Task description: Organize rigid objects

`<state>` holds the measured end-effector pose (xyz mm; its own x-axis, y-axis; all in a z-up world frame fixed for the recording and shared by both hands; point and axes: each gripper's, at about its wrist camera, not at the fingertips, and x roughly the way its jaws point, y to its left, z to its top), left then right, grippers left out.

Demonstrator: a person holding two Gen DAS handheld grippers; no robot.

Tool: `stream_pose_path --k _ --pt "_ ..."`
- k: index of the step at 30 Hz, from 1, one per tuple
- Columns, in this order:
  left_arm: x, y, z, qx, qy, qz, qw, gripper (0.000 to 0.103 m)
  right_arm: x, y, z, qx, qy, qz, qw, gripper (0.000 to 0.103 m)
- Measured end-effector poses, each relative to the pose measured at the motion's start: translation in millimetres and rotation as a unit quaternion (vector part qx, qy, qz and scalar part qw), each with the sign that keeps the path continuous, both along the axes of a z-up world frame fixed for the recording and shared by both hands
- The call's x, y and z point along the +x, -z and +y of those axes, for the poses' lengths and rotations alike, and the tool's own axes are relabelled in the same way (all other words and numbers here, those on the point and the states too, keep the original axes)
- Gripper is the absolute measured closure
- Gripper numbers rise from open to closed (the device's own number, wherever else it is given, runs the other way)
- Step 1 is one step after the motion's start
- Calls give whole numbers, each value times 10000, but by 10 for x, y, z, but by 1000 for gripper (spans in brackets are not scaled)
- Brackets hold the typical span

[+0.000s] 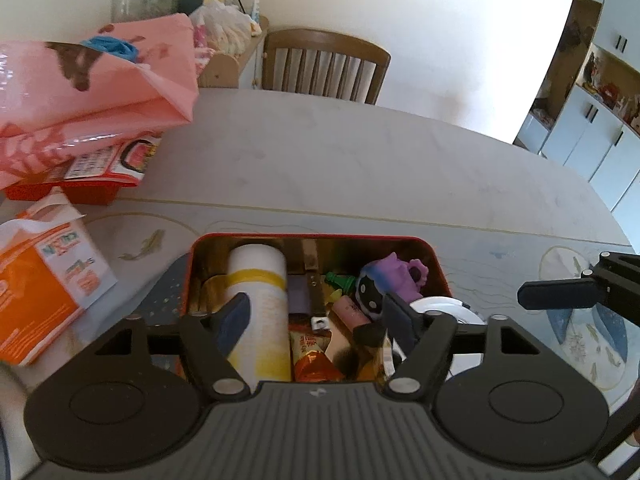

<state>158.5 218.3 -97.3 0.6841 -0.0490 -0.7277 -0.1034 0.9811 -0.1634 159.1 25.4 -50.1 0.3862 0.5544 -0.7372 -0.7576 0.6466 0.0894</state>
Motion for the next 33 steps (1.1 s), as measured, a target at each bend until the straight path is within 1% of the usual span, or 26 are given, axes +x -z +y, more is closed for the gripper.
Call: stream_pose_path --k 5,7,8,11,13,15,16,22,26,29,33 --pt "-213 -143 -63 88 -29 -111 9999 22 -80 -130 -153 285 96 -9 9995 4" --pt "-301 -216 -80 72 -72 -206 9997 19 -118 -180 -209 397 73 12 9992 3" --pt "-342 -253 -86 60 -112 -241 9996 19 -143 -202 -232 451 71 -1 9990 1" --pt "-449 -342 -107 41 -181 -336 9993 17 -218 -265 -296 616 42 -36 9981 0" --pt "-515 -396 -117 19 -196 -392 9990 14 -267 -312 -354 741 -14 -26 9972 0" --pt "-579 -439 -120 -20 -220 -441 9988 2 -330 -355 -425 844 -46 -57 9964 0" --pt "-610 -456 -123 -33 -241 -468 9986 0 -354 -376 -448 875 -47 -71 9961 0" --pt "-820 -550 -157 -47 -342 -579 9977 0 -501 -489 -610 975 50 -192 9950 0" --pt "-972 -609 -240 191 -338 -663 9970 0 -554 -557 -769 1162 243 -224 9927 0" --pt "-1075 -649 -327 478 -388 -675 9958 0 -576 -592 -855 1324 403 -200 9902 0" --pt "-1213 -702 -437 575 -362 -722 9951 0 -654 -617 -902 1315 532 -383 9891 0"
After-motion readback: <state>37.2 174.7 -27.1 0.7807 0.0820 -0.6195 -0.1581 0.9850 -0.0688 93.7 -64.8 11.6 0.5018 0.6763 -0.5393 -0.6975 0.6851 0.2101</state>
